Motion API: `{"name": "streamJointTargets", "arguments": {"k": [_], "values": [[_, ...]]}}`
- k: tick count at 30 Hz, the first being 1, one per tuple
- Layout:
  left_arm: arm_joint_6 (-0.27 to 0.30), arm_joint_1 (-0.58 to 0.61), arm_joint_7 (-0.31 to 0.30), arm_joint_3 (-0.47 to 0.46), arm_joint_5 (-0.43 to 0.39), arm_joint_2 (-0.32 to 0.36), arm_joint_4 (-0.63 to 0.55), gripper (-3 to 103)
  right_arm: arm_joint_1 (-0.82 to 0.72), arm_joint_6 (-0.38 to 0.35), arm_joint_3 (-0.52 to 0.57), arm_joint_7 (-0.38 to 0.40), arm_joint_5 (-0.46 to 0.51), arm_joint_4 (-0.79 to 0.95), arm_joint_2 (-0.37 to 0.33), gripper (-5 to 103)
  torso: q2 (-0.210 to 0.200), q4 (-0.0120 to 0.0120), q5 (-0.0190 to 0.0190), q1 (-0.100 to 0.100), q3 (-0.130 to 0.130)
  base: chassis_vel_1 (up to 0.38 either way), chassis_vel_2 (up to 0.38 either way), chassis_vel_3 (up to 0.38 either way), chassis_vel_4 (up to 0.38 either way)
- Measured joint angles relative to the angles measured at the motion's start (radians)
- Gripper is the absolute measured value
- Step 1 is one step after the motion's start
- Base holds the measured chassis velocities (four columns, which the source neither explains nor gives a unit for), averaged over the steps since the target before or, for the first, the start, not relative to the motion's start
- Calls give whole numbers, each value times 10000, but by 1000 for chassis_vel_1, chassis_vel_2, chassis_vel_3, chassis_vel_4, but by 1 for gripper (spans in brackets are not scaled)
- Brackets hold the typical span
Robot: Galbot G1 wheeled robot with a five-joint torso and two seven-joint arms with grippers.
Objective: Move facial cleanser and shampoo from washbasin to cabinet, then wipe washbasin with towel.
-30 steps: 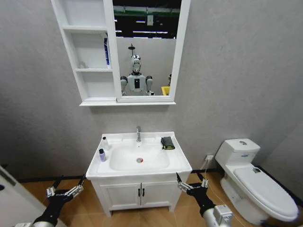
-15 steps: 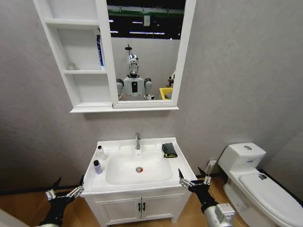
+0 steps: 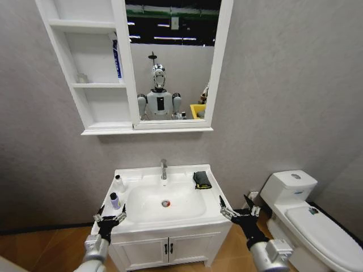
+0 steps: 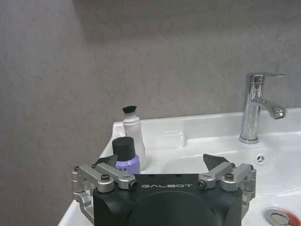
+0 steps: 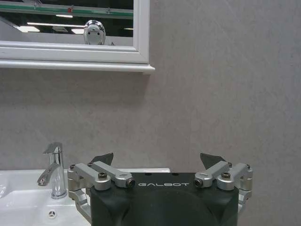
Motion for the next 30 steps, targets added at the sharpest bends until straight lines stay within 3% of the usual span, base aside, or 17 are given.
{"name": "streamJointTargets", "arguments": {"k": [7, 10, 30], "values": [[-44, -658, -1083, -303, 15, -173, 747, 100, 311, -38, -89, -1, 149, -249, -191, 100, 0, 6, 1, 0, 0, 0, 0, 0, 0], [-37, -956, -1216, -311, -91, -54, 1033, 100, 284, 4, -71, -3, 154, -325, -184, 100, 0, 3, 1, 0, 0, 0, 0, 0, 0], [446, -2229, -1093, 198, -1046, 638, 2590, 101, 208, 168, 93, 81, 181, -472, -74, 100, 1, 3, -1, -2, -1, 0, 0, 0, 0]]}}
